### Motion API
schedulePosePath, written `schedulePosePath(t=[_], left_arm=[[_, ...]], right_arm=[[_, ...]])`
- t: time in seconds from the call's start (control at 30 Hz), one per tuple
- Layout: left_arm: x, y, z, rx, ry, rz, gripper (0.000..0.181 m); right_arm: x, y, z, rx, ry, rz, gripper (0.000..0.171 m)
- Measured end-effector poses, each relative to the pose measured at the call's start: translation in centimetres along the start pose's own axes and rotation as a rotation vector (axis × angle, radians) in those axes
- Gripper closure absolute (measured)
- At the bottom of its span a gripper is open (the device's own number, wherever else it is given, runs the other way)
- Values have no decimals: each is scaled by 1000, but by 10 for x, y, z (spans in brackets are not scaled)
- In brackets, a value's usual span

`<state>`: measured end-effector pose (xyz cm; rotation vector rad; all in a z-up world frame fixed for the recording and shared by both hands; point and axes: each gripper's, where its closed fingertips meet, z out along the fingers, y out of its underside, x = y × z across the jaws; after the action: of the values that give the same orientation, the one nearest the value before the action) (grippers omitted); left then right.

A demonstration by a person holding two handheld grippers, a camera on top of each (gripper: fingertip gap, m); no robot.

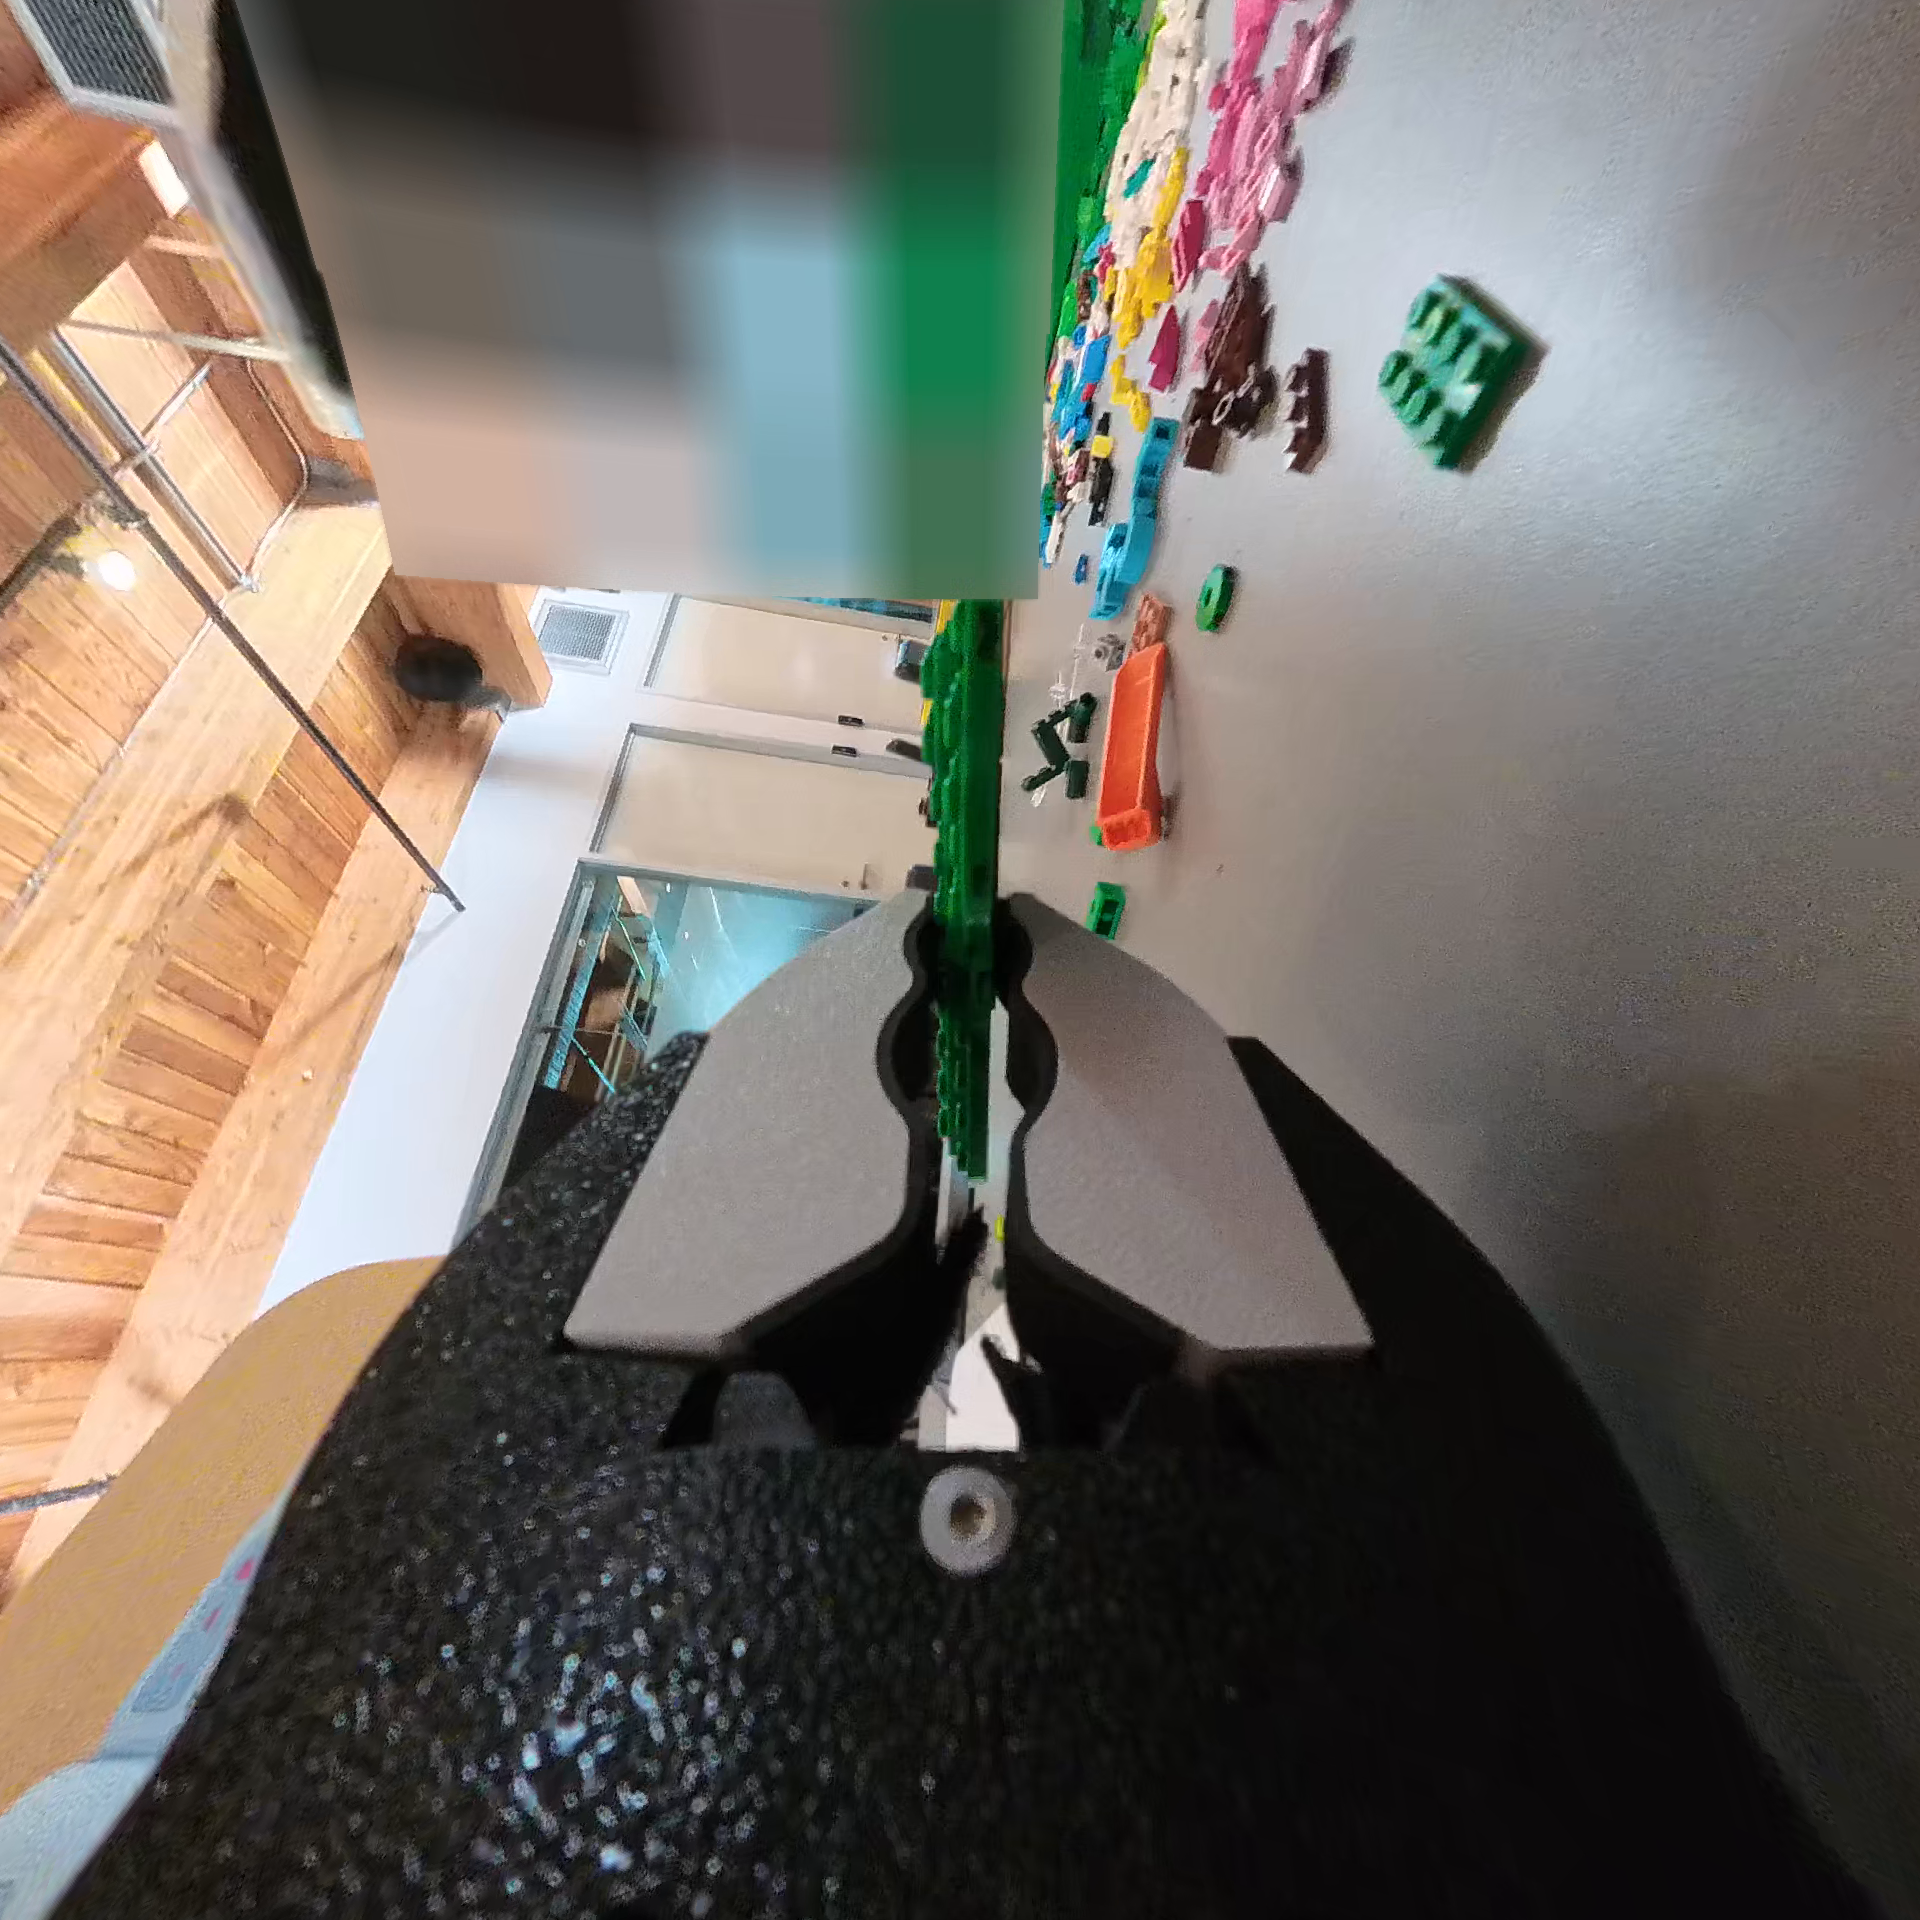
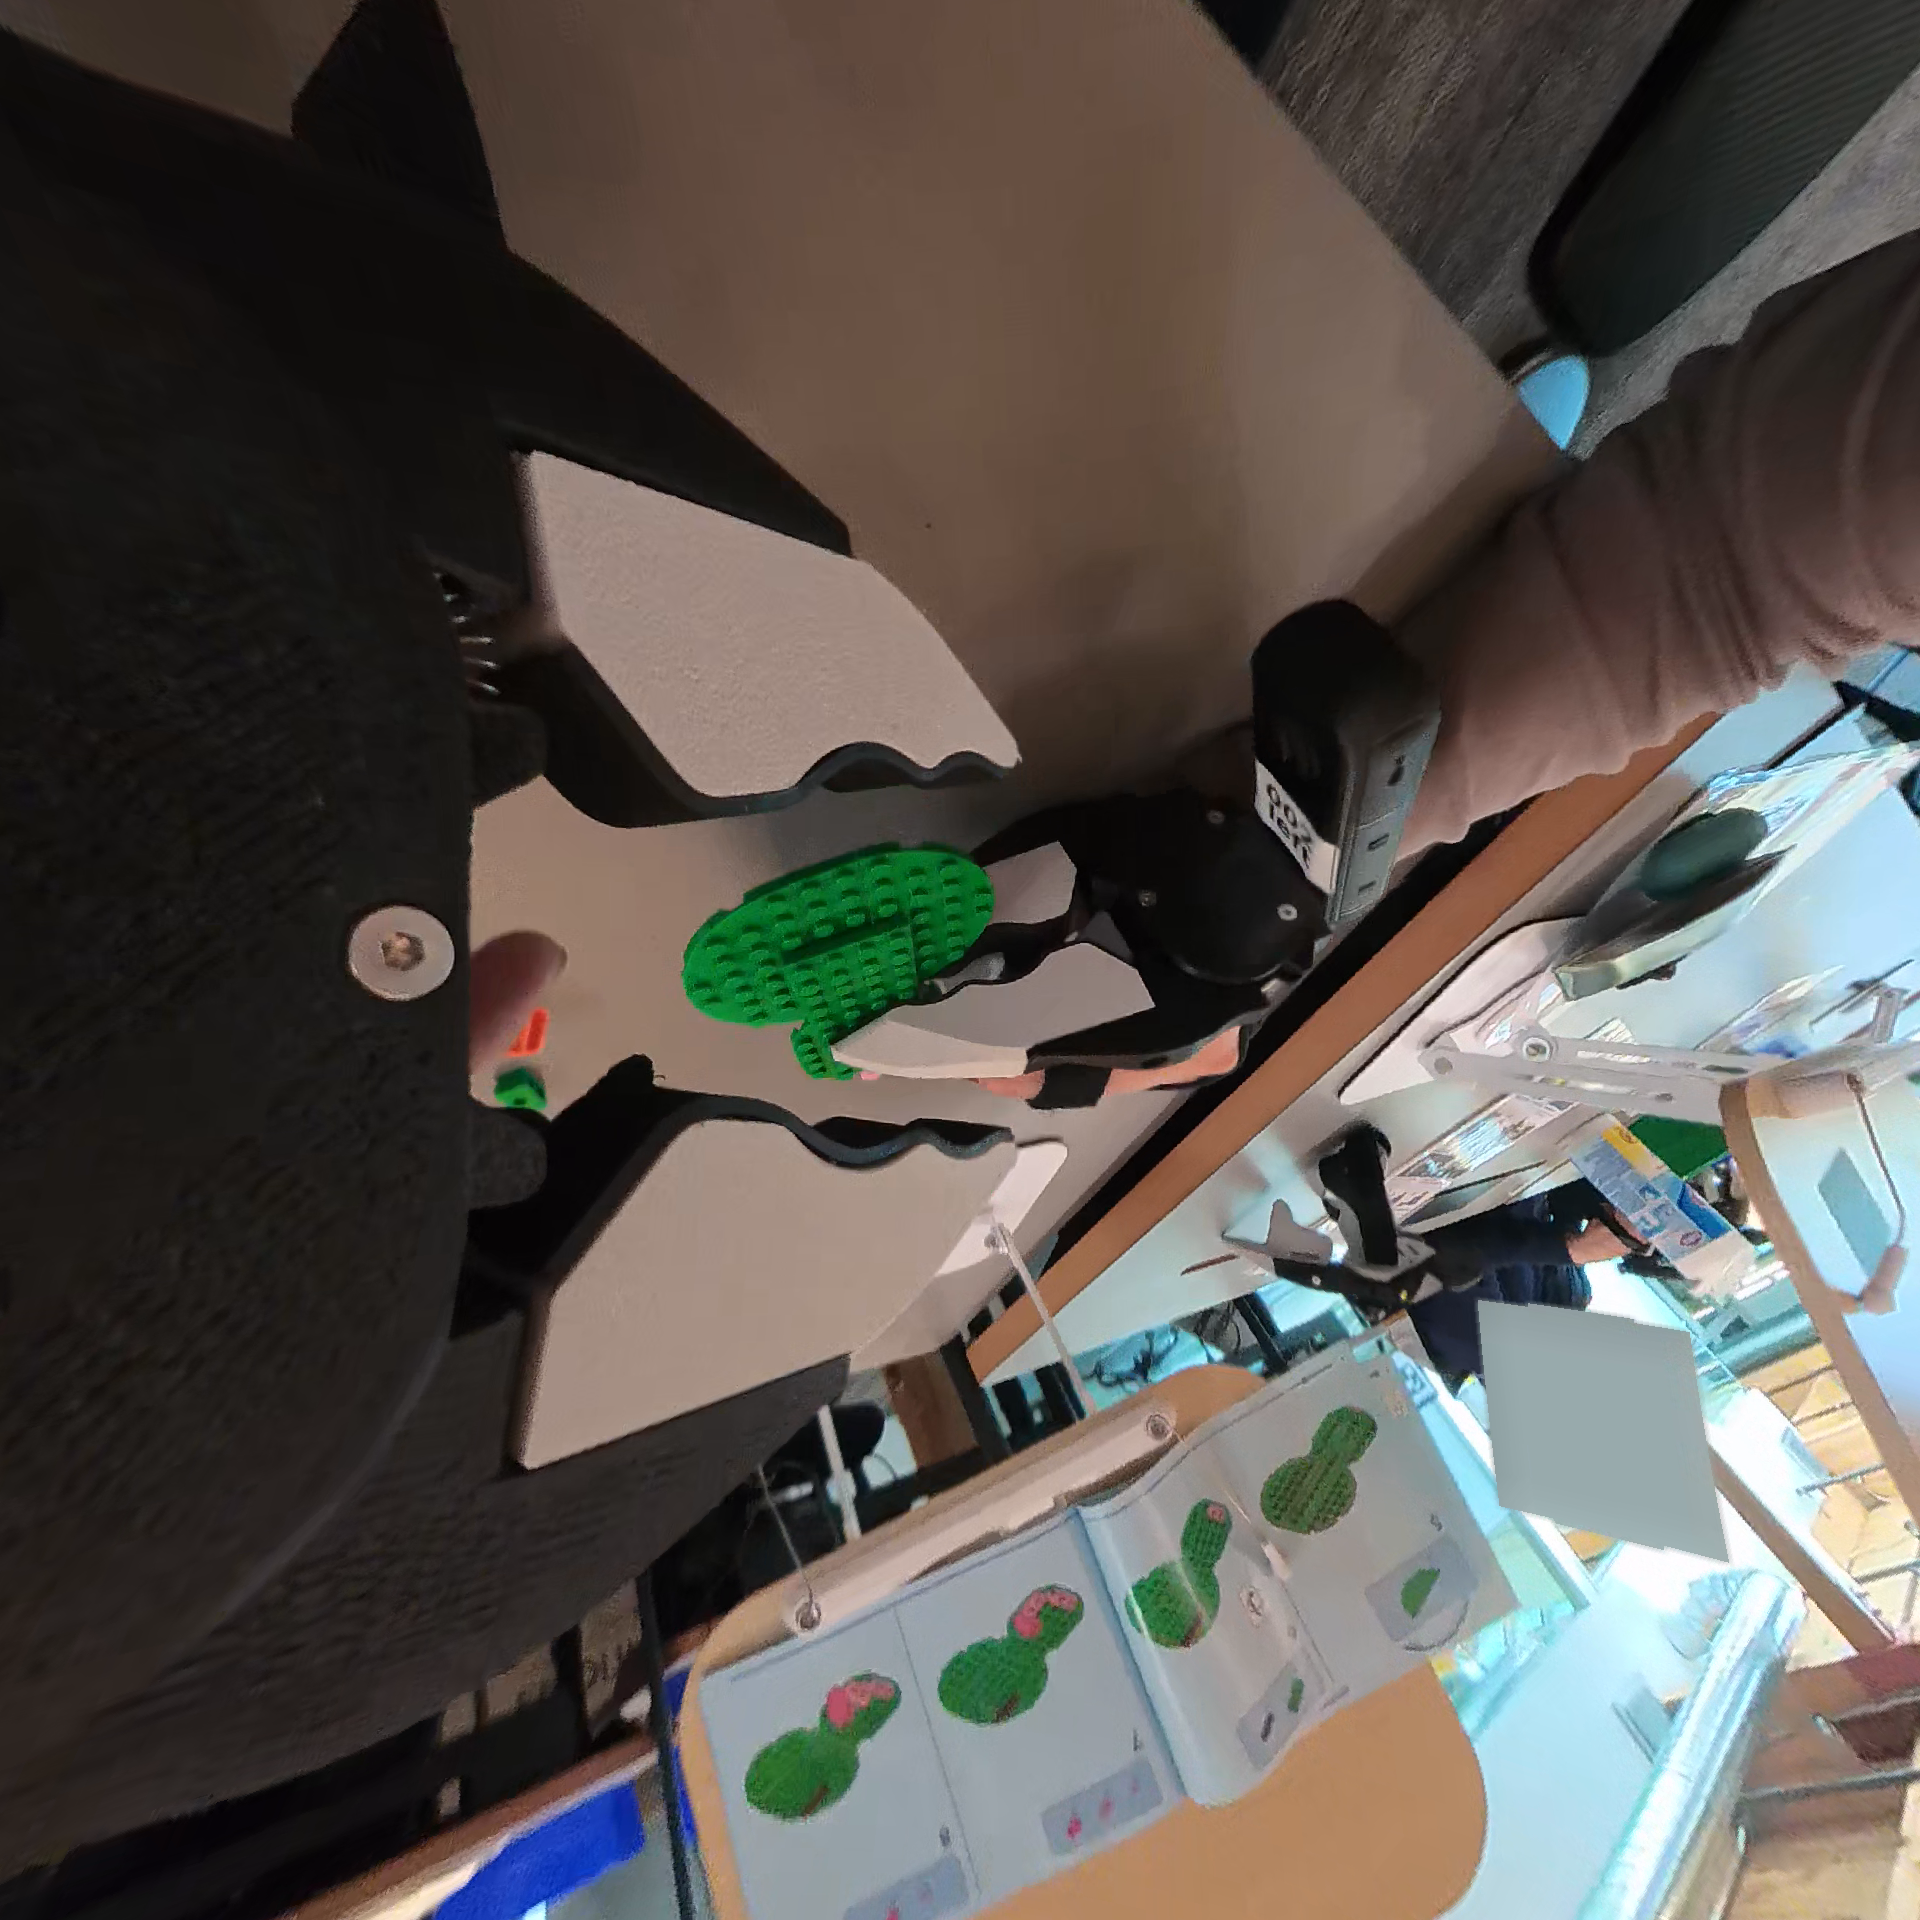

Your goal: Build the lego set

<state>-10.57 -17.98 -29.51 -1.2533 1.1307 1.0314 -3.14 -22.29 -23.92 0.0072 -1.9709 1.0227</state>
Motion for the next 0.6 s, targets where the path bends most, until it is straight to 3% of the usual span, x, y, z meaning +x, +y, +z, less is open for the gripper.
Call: schedulePosePath(t=[0.33, 0.6], left_arm=[[-1, 8, -1, -22, -6, -33, 173], [-2, 9, -1, -20, -7, -52, 173]], right_arm=[[6, 13, 11, -37, 156, -181, 111], [-12, 34, 24, -100, 116, -248, 108]])
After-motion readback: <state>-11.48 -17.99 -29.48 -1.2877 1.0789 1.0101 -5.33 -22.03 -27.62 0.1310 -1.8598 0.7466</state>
